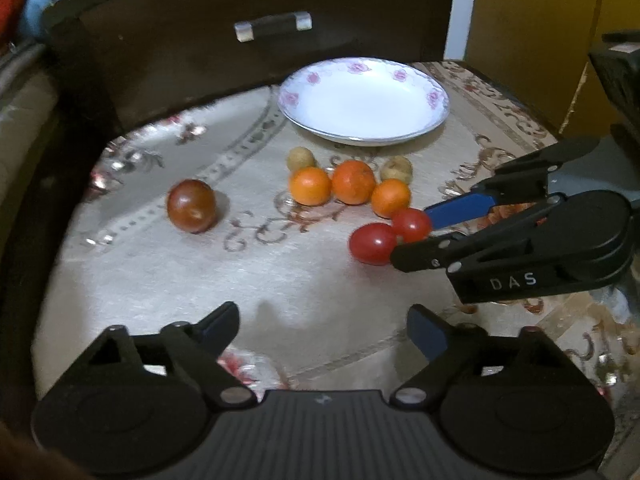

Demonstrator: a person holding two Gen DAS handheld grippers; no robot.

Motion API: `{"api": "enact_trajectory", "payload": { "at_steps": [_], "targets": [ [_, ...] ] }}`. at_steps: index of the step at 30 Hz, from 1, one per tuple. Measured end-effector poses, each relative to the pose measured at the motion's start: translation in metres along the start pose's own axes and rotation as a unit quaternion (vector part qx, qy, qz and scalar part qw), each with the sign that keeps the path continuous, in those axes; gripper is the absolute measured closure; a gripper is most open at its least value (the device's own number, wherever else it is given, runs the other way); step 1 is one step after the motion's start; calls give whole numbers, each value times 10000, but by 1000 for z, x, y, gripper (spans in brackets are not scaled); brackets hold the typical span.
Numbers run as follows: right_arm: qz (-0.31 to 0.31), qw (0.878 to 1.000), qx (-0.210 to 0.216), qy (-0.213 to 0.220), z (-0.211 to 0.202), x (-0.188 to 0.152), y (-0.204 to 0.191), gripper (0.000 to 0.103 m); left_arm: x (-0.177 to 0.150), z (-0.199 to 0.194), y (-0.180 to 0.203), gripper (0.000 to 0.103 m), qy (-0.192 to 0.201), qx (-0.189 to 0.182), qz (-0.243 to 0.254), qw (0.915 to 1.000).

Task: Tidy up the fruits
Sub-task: 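Grasp a red cherry tomato with the left gripper while the right gripper grasps the other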

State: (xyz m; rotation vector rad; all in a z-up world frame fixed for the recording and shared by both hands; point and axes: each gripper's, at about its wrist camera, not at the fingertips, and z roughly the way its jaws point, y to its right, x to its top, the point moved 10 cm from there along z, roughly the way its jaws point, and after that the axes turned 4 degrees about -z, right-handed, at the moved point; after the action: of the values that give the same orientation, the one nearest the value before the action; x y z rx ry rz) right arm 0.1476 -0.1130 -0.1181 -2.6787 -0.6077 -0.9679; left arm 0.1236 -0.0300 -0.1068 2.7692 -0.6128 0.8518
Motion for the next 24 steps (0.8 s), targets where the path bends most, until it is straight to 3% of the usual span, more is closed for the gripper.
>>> {"api": "enact_trajectory", "payload": {
  "at_steps": [2, 5, 13, 17, 22, 24],
  "targets": [
    [58, 9999, 85, -6, 0, 0, 2, 69, 0, 4, 2, 14, -58, -193, -84, 9998],
    [171, 9997, 163, -37, -2, -1, 9, 83, 2, 9, 9, 19, -97, -344, -62, 9993],
    [24, 9999, 108, 99, 2, 9, 8, 78, 9, 15, 17, 19, -46, -430, 82, 9990],
    [179, 9997, 70, 154, 6, 12, 16, 65, 11, 13, 15, 19, 10, -463, 66, 9989],
    [381, 9990, 205, 116, 8, 10, 17, 68, 16, 15, 13, 19, 46, -490, 5, 9988],
    [414, 9985, 358, 33, 6, 8, 13, 81, 19, 16, 13, 19, 67, -482, 41, 9988]
  ]
}}
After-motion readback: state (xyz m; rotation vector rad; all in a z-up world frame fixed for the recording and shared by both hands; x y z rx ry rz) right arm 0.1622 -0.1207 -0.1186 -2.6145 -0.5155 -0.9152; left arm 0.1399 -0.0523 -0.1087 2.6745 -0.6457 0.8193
